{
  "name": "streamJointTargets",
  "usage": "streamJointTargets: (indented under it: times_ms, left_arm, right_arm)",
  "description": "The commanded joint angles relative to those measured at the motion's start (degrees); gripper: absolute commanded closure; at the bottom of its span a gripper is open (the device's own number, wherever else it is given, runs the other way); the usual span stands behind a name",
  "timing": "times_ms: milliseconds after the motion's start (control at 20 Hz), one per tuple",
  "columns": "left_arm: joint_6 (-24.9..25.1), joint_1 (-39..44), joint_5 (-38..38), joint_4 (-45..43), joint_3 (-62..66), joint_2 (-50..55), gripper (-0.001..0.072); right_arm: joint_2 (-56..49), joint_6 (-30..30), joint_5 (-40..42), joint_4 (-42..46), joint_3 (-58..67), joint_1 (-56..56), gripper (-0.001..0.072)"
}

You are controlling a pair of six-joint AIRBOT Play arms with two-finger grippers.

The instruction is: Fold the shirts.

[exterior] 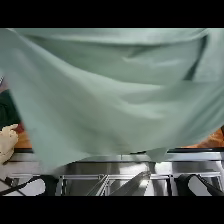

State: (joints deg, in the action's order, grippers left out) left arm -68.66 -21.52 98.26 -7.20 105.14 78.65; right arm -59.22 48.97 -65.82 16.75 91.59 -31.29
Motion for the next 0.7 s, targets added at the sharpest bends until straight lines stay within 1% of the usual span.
streamJointTargets:
  times_ms: [0, 100, 150, 250, 300, 400, 450, 550, 650]
  left_arm:
    - [-2.86, 9.70, -0.57, -17.86, 1.14, 14.80, 0.0691]
    - [-2.75, 10.67, -0.83, -19.32, 1.18, 24.35, 0.0692]
    - [-2.01, 10.38, -2.62, -19.32, 1.18, 28.81, 0.0693]
    - [2.29, 9.16, -7.50, -19.12, 1.18, 35.28, 0.0694]
    - [3.13, 8.68, -9.64, -18.43, 1.18, 37.40, 0.0694]
    - [3.72, 7.61, -13.11, -18.12, 1.20, 39.95, 0.0693]
    - [4.09, 7.21, -14.47, -18.10, 1.20, 40.41, 0.0692]
    - [6.05, 7.21, -16.52, -18.18, 1.20, 40.50, 0.0692]
    - [6.78, 7.21, -17.73, -18.80, 1.18, 40.68, 0.0692]
  right_arm:
    - [-12.92, 2.08, 4.63, 15.30, -4.42, 11.08, 0.0696]
    - [-22.45, 2.10, 6.97, 14.91, -4.96, 12.17, 0.0696]
    - [-26.99, 1.92, 7.89, 13.42, -4.94, 12.22, 0.0696]
    - [-34.21, -1.01, 9.20, 7.48, -4.92, 12.20, 0.0696]
    - [-36.76, -2.99, 9.66, 4.24, -4.92, 12.20, 0.0696]
    - [-40.15, -5.57, 11.54, -0.59, -4.92, 11.87, 0.0697]
    - [-40.83, -6.27, 12.55, -1.51, -4.92, 11.61, 0.0696]
    - [-41.05, -7.63, 12.85, -1.03, -4.94, 10.67, 0.0696]
    - [-41.22, -7.06, 10.21, 3.26, -4.96, 9.66, 0.0696]
